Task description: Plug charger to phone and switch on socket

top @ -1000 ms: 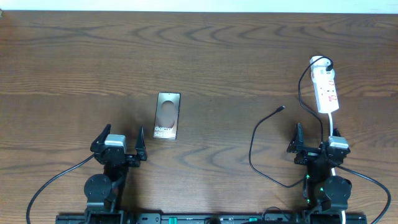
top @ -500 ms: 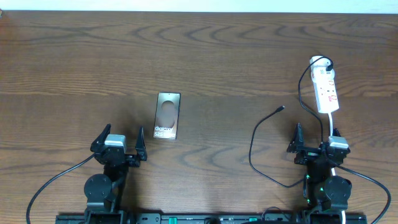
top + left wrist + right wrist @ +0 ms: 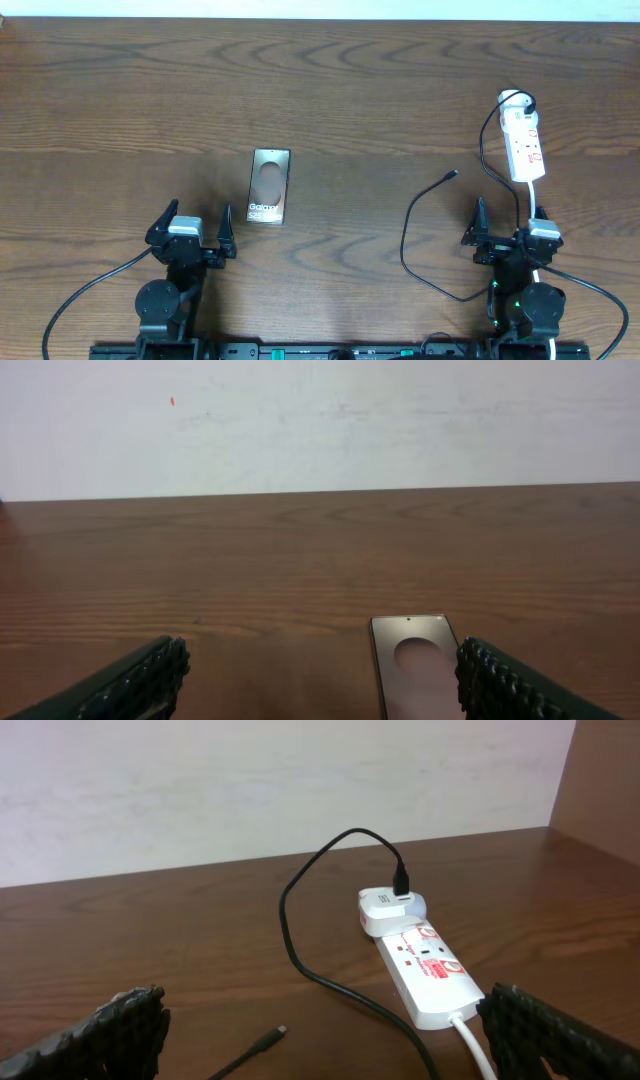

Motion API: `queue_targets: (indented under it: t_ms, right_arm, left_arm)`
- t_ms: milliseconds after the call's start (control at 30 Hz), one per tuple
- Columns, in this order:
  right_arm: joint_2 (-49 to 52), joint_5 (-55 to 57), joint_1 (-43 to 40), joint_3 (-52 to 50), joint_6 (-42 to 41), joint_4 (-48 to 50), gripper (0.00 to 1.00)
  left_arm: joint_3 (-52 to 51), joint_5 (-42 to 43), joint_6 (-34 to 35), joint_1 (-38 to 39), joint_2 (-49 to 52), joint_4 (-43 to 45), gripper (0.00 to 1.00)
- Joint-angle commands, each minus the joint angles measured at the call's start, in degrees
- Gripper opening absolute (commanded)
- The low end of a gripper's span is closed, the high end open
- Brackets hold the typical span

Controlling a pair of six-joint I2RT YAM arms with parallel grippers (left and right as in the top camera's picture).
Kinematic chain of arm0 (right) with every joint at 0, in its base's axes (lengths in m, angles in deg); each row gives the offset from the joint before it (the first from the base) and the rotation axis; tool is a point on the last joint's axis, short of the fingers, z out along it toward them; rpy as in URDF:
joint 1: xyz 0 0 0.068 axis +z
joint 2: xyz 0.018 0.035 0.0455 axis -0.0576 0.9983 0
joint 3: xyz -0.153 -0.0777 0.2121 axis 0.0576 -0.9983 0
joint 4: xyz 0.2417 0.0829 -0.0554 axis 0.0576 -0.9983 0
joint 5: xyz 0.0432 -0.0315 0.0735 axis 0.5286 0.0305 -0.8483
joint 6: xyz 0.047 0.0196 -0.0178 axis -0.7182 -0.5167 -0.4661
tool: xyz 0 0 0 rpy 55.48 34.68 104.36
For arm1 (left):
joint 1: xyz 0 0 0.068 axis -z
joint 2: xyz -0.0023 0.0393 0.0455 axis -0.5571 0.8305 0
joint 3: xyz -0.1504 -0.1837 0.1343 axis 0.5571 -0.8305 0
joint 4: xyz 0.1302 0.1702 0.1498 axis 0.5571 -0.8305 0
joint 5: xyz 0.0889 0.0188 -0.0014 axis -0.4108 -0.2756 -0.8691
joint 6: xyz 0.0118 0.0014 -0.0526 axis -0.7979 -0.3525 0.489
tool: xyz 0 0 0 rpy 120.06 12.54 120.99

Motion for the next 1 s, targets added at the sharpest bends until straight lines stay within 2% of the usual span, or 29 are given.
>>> queue_targets:
  t_ms: [0, 567, 667, 767, 867, 967]
  right_arm:
    - [-0.57, 0.07, 0.13, -0.09, 0.50, -0.17, 0.99]
    - [-0.57, 0.07, 0.13, -0.09, 0.50, -0.17, 0.99]
    - [-0.57, 0.07, 0.13, -0.09, 0.50, -0.17, 0.99]
    - [-0.57, 0.07, 0.13, -0.09, 0.50, -0.17, 0.99]
    - [-0.57, 0.07, 0.13, -0.09, 0.50, -0.17, 0.99]
    - [-0.57, 0.07, 0.13, -0.09, 0.50, -0.17, 0.99]
  left_arm:
    - [-0.59, 0.79, -0.37, -0.33, -0.39, -2.45, 0.88]
    - [-0.59, 0.74, -0.42, -0.33, -0.39, -2.27, 0.88]
    - [-0.59, 0.72, -1.05, -0.33, -0.39, -0.09, 0.88]
    - [-0.57, 3.72, 0.76, -0.26, -0.39, 1.79, 0.88]
    - [-0.13, 4.24, 5.68, -0.28, -0.39, 1.55, 0.88]
    - [1.20, 4.26, 6.23, -0.26, -0.37, 0.31, 0.88]
